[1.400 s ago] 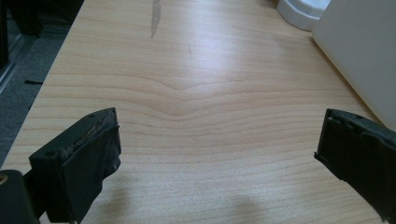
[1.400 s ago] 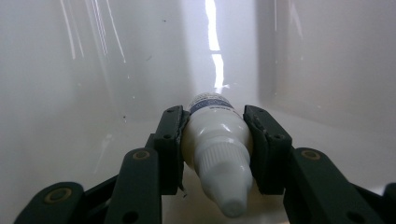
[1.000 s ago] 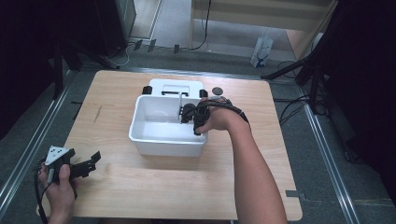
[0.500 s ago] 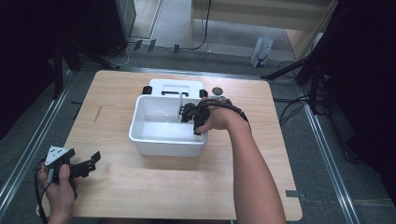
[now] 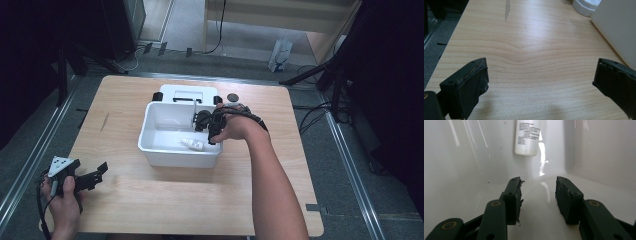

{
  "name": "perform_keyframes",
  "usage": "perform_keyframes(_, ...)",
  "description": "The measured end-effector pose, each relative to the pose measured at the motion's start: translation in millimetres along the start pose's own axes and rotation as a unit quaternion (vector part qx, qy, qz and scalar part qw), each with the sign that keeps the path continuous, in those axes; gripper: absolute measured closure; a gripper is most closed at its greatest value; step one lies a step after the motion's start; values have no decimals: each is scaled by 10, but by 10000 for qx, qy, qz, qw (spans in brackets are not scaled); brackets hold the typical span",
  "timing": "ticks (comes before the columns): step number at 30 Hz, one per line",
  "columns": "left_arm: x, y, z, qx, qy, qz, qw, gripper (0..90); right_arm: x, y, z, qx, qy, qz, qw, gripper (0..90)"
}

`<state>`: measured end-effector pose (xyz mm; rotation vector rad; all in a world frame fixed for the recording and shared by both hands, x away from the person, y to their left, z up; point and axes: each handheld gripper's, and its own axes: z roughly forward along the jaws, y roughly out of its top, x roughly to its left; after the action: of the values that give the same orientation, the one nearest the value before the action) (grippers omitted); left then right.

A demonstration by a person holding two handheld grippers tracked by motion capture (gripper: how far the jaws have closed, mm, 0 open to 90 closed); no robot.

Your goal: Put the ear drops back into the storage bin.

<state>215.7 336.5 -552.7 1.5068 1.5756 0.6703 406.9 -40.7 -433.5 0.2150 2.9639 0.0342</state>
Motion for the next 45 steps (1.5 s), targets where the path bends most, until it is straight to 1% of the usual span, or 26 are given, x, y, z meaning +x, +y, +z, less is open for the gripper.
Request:
perform_keyframes(1, 1, 0, 0, -2, -5, -2, 10000, 5, -9, -8, -19, -48, -10, -27, 10000, 553)
perform_keyframes(2, 0, 0, 1, -2, 0, -6, 10000, 5, -6, -20, -38, -99, -12, 39, 9999, 553)
perform_keyframes(3, 0, 0, 1, 0, -3, -5, 10000, 5, -13, -30, -64, -144, 2, 36, 9999, 552)
perform_keyframes(4, 0, 0, 1, 0, -1, -1, 10000, 5, -20, -51, -111, -269, -1, 29, 9996, 549)
perform_keyframes(6, -1, 0, 2, -4, 1, -4, 10000, 4, -15, -60, -140, -293, -6, 77, 9995, 546)
perform_keyframes(7, -3, 0, 4, -19, 4, -15, 10000, 4, -20, -77, -195, -372, -11, 72, 9993, 536)
perform_keyframes(8, -2, 0, 3, -17, 2, -4, 10000, 4, -20, -77, -195, -372, -11, 72, 9993, 536)
perform_keyframes(10, -2, 0, 3, -14, 3, 0, 10000, 4, -15, -91, -254, -401, 8, 117, 9991, 537)
perform_keyframes(12, -2, 0, 3, -13, 5, 1, 10000, 5, -20, -104, -313, -450, 9, 93, 9989, 538)
perform_keyframes(14, -3, 0, 4, -16, 6, -3, 10000, 5, -10, -130, -408, -508, -6, 198, 9985, 526)
perform_keyframes(16, -2, 0, 3, -11, 5, 3, 10000, 5, -11, -142, -437, -544, -11, 180, 9984, 515)
perform_keyframes(18, -3, 0, 3, -11, 5, 2, 10000, 5, -6, -174, -503, -629, -63, 223, 9978, 439)
perform_keyframes(20, -3, 1, 3, -11, 4, 3, 10000, 5, -5, -203, -551, -654, -113, 329, 9973, 402)
perform_keyframes(21, -3, 1, 3, -10, 4, 8, 10000, 5, -4, -222, -578, -670, -108, 412, 9968, 390)
perform_keyframes(24, -3, 1, 2, -5, 3, 8, 10000, 4, -1, -293, -654, -729, -200, 573, 9955, 356)
perform_keyframes(25, -3, 1, 2, -5, 2, 12, 10000, 5, -2, -327, -677, -735, -229, 636, 9950, 317)
perform_keyframes(27, -3, 1, 2, -4, 3, 12, 10000, 4, 2, -375, -704, -719, -315, 717, 9943, 274)
perform_keyframes(28, -3, 1, 2, -4, 3, 12, 10000, 5, 6, -404, -715, -736, -375, 780, 9935, 241)
perform_keyframes(30, -3, 1, 3, -6, 5, 13, 10000, 5, 11, -463, -735, -766, -451, 890, 9921, 143)
perform_keyframes(32, -4, 1, 3, -6, 6, 11, 10000, 4, 16, -522, -753, -825, -509, 1009, 9902, 92)
perform_keyframes(34, -3, 1, 3, -4, 4, 14, 10000, 5, 16, -580, -763, -842, -496, 1158, 9885, 1)
perform_keyframes(36, -4, 1, 3, -7, 6, 12, 10000, 5, 24, -638, -772, -872, -449, 1282, 9869, 0)
perform_keyframes(38, -3, 1, 3, -5, 4, 10, 10000, 5, 40, -698, -775, -907, -445, 1251, 9870, 0)
perform_keyframes(42, -3, 1, 3, -5, 2, 13, 10000, 5, 79, -838, -769, -937, -457, 1356, 9853, 0)
perform_keyframes(43, -3, 0, 5, -11, 7, 12, 10000, 5, 79, -838, -769, -937, -457, 1356, 9853, 0)
perform_keyframes(45, -5, 0, 4, -11, 2, -1, 10000, 4, 93, -897, -758, -948, -463, 1400, 9845, 0)
